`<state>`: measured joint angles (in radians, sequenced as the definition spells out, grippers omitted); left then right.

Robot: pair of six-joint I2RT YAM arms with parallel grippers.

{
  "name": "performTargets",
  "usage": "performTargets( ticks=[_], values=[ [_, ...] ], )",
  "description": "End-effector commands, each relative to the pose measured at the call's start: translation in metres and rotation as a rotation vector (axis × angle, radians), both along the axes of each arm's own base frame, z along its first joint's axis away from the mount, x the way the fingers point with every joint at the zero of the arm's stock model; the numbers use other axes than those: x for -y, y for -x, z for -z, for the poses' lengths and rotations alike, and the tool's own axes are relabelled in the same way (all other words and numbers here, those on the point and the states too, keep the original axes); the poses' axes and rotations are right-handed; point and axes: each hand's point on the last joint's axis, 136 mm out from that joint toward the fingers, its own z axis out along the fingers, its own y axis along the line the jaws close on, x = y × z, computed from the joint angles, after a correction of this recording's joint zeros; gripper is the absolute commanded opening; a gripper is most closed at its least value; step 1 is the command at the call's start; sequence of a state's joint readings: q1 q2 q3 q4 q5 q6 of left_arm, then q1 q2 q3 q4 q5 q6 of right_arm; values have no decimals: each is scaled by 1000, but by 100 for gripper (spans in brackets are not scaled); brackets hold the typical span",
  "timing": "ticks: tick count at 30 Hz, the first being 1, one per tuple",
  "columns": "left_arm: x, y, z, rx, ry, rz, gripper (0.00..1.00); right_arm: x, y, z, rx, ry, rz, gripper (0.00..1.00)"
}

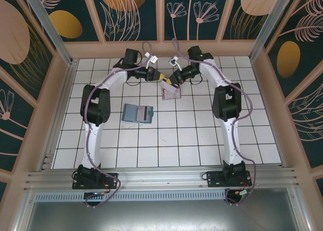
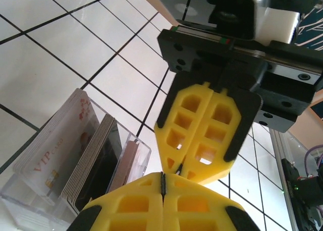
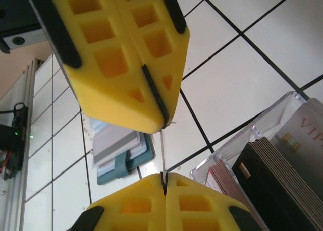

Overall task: Put the credit cards into the card holder
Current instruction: Pick up the credit card from the storage box.

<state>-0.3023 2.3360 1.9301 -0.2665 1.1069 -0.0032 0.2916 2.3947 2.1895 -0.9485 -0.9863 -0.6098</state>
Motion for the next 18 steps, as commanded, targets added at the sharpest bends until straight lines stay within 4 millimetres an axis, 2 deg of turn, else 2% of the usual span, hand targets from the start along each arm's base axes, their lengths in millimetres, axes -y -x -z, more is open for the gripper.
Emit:
performTargets(
  ticks=[1, 3, 4, 5, 6, 11, 15, 18],
  values=[
    [-3, -5, 3, -2, -7, -7, 0, -3, 2, -4, -6, -27, -21, 0],
    [-9, -15, 7, -5, -41, -81, 4, -4, 2, -5, -17, -39, -16, 0],
    [-12, -18, 8, -4, -52, -107, 11, -4, 3, -5, -22, -43, -12, 0],
    [-17, -22, 8, -6, -69, -152, 26, -5, 2, -6, -29, -48, -5, 0],
    [-25, -27, 8, -13, -88, -217, 33, -5, 3, -6, -37, -55, 3, 0],
    [-72, -32, 11, -39, -191, -510, 41, -6, 7, -15, -63, -107, 79, 0],
    [-104, -14, 10, -69, -261, -673, 43, -4, 18, -19, -87, -155, 174, 0],
    [-132, 4, 26, -123, -340, -778, 44, -5, 25, -17, -106, -164, 260, 0]
  ],
)
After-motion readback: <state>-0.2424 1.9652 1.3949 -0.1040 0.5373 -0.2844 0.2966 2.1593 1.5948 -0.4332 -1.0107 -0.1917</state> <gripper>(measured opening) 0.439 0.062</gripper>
